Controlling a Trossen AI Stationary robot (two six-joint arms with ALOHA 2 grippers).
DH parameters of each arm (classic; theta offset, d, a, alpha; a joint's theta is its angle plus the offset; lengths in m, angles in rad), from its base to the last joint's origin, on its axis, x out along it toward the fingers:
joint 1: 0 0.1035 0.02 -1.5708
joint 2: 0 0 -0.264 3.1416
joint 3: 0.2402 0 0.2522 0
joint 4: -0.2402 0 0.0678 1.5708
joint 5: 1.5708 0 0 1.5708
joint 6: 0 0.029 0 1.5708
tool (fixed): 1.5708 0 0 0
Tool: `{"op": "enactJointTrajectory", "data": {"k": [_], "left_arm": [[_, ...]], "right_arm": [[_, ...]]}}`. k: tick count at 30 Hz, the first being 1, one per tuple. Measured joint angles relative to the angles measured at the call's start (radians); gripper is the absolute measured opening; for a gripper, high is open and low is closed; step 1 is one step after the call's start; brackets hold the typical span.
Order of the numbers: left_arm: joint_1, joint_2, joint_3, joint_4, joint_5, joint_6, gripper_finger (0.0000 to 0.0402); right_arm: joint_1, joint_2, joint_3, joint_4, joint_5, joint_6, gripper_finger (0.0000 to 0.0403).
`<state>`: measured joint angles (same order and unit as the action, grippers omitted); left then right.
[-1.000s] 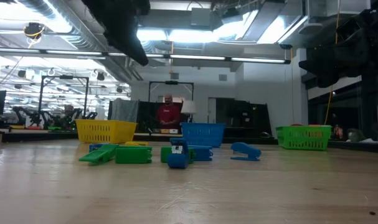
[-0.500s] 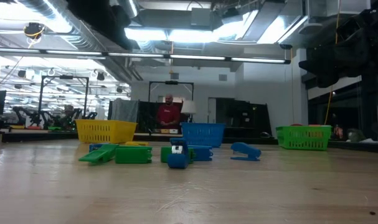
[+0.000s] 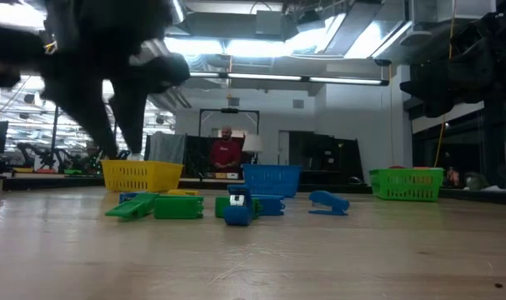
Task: Pick and place Stapler, Stapler remover, tape
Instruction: Put the blue stapler into the blue basket
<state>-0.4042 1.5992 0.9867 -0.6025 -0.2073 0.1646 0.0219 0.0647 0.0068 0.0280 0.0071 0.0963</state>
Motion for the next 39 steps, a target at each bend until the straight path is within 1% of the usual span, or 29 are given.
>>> {"op": "enactJointTrajectory", "data": {"k": [3, 6, 9, 15, 17, 21, 22, 26, 29, 31, 36, 39], "left_arm": [[-0.002, 0.042, 0.000, 0.000, -0.009, 0.097, 0.0106], [-0.002, 0.074, 0.023, -0.013, -0.037, 0.115, 0.0120], [-0.002, 0.100, 0.062, -0.035, -0.038, 0.146, 0.0140], [-0.017, 0.150, 0.086, -0.040, -0.037, 0.301, 0.0186], [-0.014, 0.170, 0.086, -0.044, -0.057, 0.345, 0.0198], [-0.014, 0.203, 0.086, -0.047, -0.155, 0.449, 0.0211], [-0.012, 0.211, 0.086, -0.046, -0.165, 0.468, 0.0213], [0.004, 0.234, 0.089, -0.054, -0.138, 0.500, 0.0216], [0.007, 0.241, 0.091, -0.054, -0.134, 0.522, 0.0206], [0.008, 0.241, 0.090, -0.056, -0.129, 0.530, 0.0188], [0.010, 0.239, 0.088, -0.066, -0.077, 0.517, 0.0113], [0.011, 0.239, 0.087, -0.068, -0.071, 0.469, 0.0065]], "right_arm": [[0.000, 0.000, 0.000, 0.000, 0.000, 0.000, 0.0210], [0.000, 0.000, 0.000, 0.000, 0.000, 0.000, 0.0210], [0.000, 0.000, 0.000, 0.000, 0.000, 0.000, 0.0210], [0.000, 0.000, 0.000, 0.000, 0.000, 0.000, 0.0210], [0.000, 0.000, 0.000, 0.000, 0.000, 0.000, 0.0210], [0.000, 0.000, 0.000, 0.000, 0.000, 0.000, 0.0210], [0.000, 0.000, 0.000, 0.000, 0.000, 0.000, 0.0210], [0.000, 0.000, 0.000, 0.000, 0.000, 0.000, 0.0210], [0.000, 0.000, 0.000, 0.000, 0.000, 0.000, 0.0210], [0.000, 0.000, 0.000, 0.000, 0.000, 0.000, 0.0210], [0.000, 0.000, 0.000, 0.000, 0.000, 0.000, 0.0210], [0.000, 0.000, 0.000, 0.000, 0.000, 0.000, 0.0211]]}}
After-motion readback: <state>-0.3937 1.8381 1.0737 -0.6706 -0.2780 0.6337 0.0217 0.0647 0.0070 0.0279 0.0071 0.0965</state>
